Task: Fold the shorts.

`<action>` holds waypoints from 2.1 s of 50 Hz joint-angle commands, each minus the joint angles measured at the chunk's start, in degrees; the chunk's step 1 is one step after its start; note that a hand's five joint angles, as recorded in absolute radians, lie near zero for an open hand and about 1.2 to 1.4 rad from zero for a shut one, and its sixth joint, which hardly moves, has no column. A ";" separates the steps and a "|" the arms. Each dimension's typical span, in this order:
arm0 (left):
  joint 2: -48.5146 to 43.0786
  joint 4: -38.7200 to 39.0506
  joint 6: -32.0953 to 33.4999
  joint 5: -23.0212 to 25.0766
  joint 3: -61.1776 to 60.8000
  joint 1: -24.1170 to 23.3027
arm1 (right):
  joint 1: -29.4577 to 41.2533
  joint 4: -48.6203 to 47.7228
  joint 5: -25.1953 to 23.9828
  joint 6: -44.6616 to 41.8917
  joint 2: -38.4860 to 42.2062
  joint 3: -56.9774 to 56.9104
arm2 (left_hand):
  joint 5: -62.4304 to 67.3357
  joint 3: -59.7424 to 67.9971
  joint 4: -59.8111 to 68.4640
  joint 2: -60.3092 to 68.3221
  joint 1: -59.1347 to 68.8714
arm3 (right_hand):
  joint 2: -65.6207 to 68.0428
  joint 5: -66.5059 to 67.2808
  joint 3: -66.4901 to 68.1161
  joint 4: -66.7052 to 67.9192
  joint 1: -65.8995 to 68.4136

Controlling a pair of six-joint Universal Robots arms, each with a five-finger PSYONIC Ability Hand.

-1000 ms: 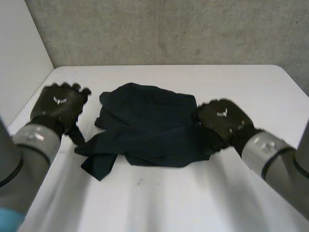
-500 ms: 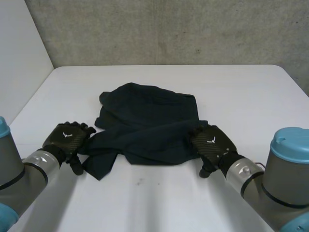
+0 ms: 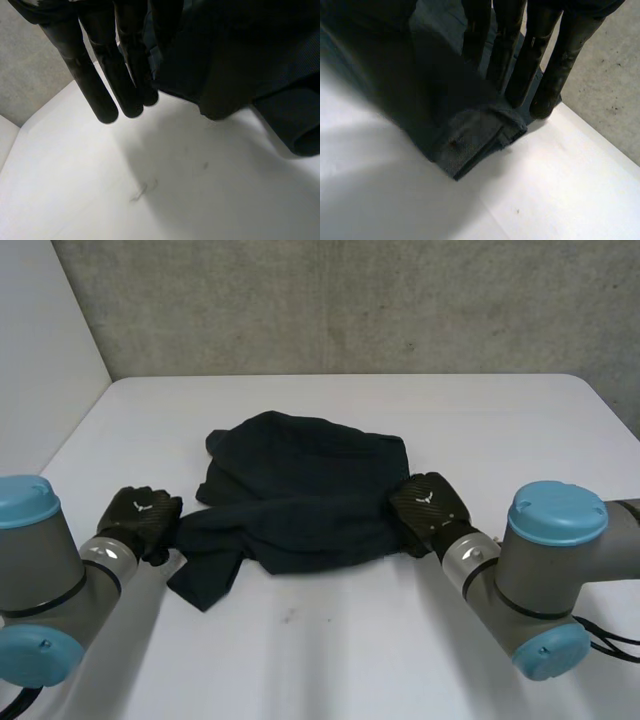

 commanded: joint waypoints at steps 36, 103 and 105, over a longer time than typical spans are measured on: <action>28.44 -16.01 -0.08 0.18 10.83 -2.23 | -3.48 43.68 -1.32 -3.25 -18.83 -32.16 | 25.45 25.22 25.07 25.06 23.93 | 27.20 30.55 27.23 28.09 37.25; 12.14 -17.31 3.25 -7.11 -1.91 -13.31 | -6.03 29.16 0.71 -12.39 -12.21 -1.96 | 25.45 25.22 25.07 25.06 23.93 | 27.20 30.55 27.23 28.09 37.25; 14.94 -21.69 5.44 -7.20 -4.44 -13.66 | -6.03 31.19 -0.09 -12.92 -13.54 0.70 | 25.45 25.22 25.07 25.06 23.93 | 27.20 30.55 27.23 28.09 37.25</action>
